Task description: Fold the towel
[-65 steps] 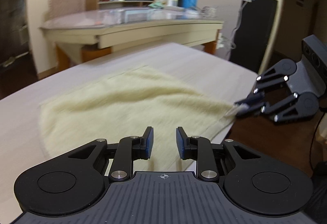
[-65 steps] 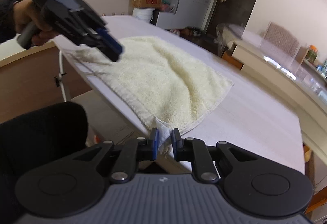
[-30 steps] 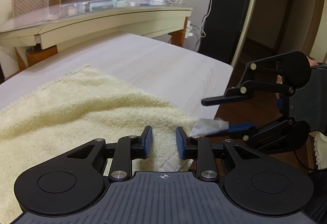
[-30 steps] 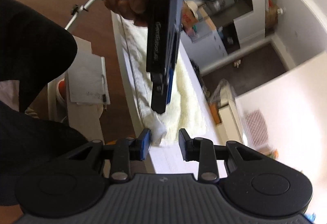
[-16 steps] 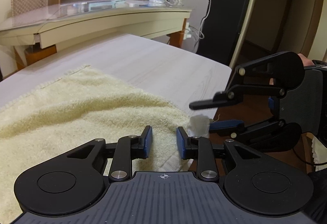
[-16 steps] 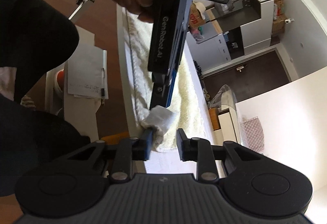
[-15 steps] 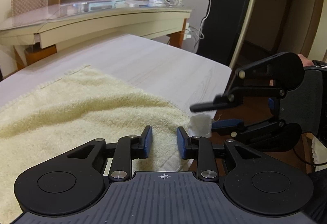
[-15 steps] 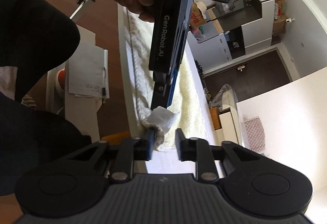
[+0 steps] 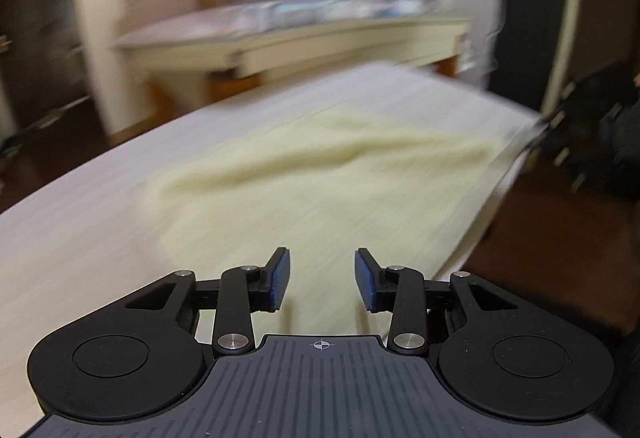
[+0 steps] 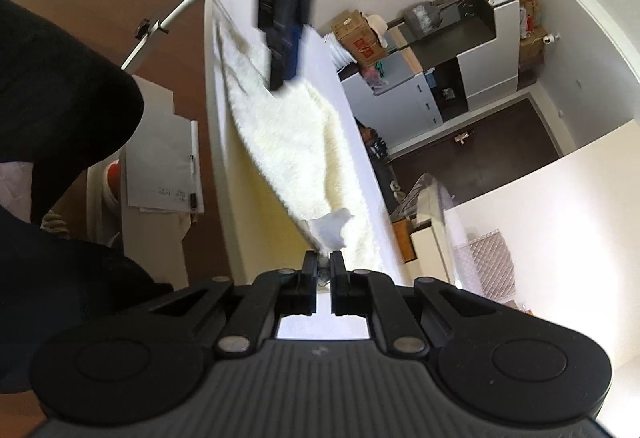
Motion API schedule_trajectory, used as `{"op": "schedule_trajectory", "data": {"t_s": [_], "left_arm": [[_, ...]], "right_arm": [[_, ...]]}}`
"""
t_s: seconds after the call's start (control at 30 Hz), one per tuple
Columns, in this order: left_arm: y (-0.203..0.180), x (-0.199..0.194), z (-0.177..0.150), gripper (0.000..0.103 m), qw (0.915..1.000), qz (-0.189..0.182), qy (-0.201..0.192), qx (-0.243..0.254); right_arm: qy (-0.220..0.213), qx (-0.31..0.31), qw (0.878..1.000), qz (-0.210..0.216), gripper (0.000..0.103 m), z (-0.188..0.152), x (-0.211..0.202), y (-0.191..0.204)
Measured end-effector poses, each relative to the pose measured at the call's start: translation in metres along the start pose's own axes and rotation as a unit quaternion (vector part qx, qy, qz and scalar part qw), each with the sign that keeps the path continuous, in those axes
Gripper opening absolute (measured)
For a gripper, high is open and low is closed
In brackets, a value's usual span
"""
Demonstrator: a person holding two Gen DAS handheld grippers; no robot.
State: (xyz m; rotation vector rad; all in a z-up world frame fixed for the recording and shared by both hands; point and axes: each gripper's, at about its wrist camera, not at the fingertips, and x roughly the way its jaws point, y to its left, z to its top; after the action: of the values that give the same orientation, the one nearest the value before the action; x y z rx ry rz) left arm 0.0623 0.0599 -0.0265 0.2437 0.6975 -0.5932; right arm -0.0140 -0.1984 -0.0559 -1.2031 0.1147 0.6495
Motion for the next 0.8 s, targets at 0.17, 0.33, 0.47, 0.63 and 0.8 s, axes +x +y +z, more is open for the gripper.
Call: {"op": "schedule_trajectory", "data": {"t_s": [0.17, 0.33, 0.47, 0.63, 0.8], "left_arm": [[0.021, -0.026, -0.026, 0.039, 0.9989, 0.043, 0.012, -0.015], [0.018, -0.027, -0.028, 0.039, 0.9993, 0.035, -0.002, -0.01], [0.017, -0.026, -0.029, 0.039, 0.9995, 0.031, -0.004, 0.001], [0.019, -0.026, -0.031, 0.04, 0.9995, 0.032, -0.008, -0.005], [0.018, -0.024, -0.029, 0.04, 0.9995, 0.023, -0.016, -0.011]], "right_arm": [[-0.004, -0.005, 1.0, 0.0, 0.007, 0.008, 0.005, -0.005], [0.001, 0.001, 1.0, -0.002, 0.007, 0.011, 0.008, -0.011], [0.006, -0.008, 1.0, 0.001, 0.007, 0.012, 0.012, -0.009], [0.013, -0.015, 1.0, 0.011, 0.007, 0.013, 0.014, -0.005], [0.01, -0.011, 1.0, 0.017, 0.006, 0.014, 0.01, -0.007]]}}
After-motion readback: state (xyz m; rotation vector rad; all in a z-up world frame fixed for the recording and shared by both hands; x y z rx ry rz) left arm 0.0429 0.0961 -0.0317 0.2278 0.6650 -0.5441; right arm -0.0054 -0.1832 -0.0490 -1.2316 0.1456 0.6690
